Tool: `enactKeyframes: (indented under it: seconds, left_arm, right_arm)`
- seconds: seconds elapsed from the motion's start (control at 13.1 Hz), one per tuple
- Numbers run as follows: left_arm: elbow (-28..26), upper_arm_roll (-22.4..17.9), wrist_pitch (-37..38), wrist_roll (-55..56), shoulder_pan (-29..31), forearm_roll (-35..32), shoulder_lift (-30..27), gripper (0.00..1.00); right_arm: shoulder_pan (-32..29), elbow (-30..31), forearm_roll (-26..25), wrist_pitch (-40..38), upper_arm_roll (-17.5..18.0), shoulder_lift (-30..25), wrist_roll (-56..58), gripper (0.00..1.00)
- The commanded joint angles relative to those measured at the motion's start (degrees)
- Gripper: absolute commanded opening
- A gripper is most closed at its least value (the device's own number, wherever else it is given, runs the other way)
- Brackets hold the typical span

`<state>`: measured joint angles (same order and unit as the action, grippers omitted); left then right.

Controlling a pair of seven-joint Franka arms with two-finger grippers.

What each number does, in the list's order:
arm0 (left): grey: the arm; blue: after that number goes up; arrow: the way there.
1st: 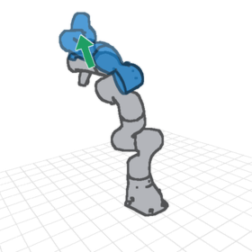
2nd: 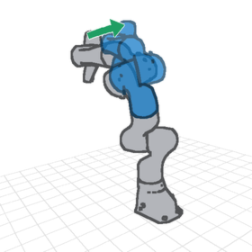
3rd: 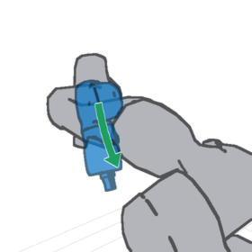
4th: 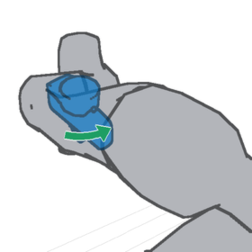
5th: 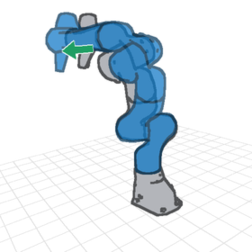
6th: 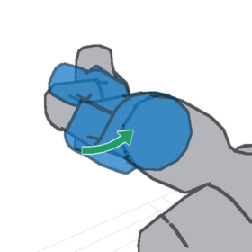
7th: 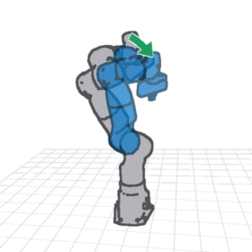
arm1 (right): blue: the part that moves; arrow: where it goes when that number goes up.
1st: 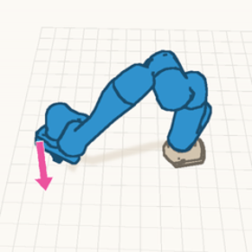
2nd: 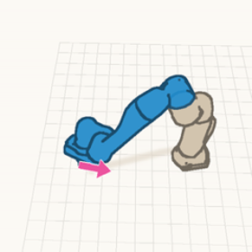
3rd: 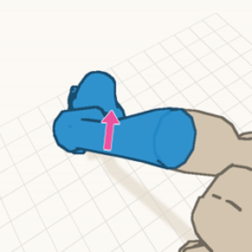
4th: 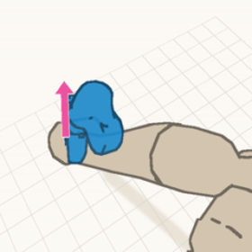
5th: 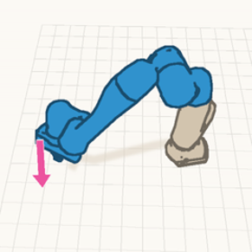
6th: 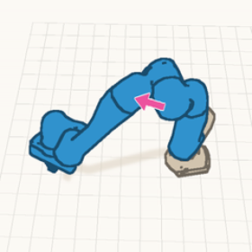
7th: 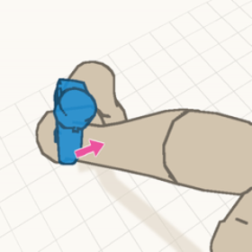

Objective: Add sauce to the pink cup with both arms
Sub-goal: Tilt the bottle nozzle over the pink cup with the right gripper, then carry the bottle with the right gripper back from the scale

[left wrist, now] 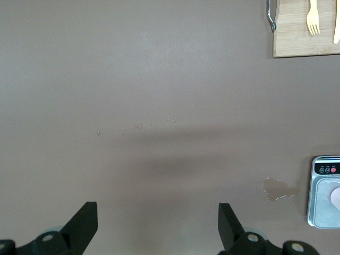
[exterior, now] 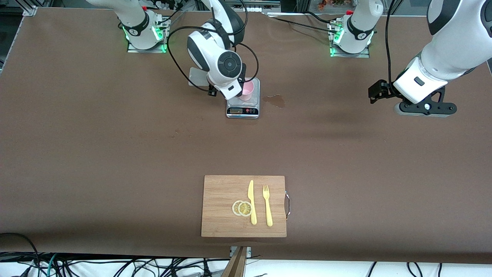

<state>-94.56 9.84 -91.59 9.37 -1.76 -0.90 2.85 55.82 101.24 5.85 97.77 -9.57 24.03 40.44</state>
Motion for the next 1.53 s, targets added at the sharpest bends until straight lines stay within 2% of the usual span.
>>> enactKeyframes:
  seconds: [0.0,0.31,0.69,1.0,1.46]
  left_arm:
    - [-0.36,0.00,0.63,-0.85,0.18,1.08,-0.83,1.00]
    - [-0.36,0.00,0.63,-0.85,0.18,1.08,-0.83,1.00]
    - [-0.36,0.00,0.63,-0.85,0.27,1.08,-0.83,1.00]
    - [-0.36,0.00,0.63,-0.85,0.18,1.08,-0.83,1.00]
    - [-0.36,0.00,0.63,-0.85,0.18,1.08,-0.83,1.00]
  right_arm:
    - [0.95,-2.01,-2.94,-1.53,0.61,0.75,-2.90,0.13]
    - [1.13,-4.81,-6.01,-3.99,1.83,1.98,-3.08,0.13]
    - [0.34,-4.21,-4.62,-3.82,1.75,1.99,-2.30,0.13]
    - [-1.15,-3.94,-1.72,-3.47,1.75,1.37,0.07,0.13]
    - [-5.54,-2.89,8.20,-2.41,0.96,-0.65,9.03,0.13]
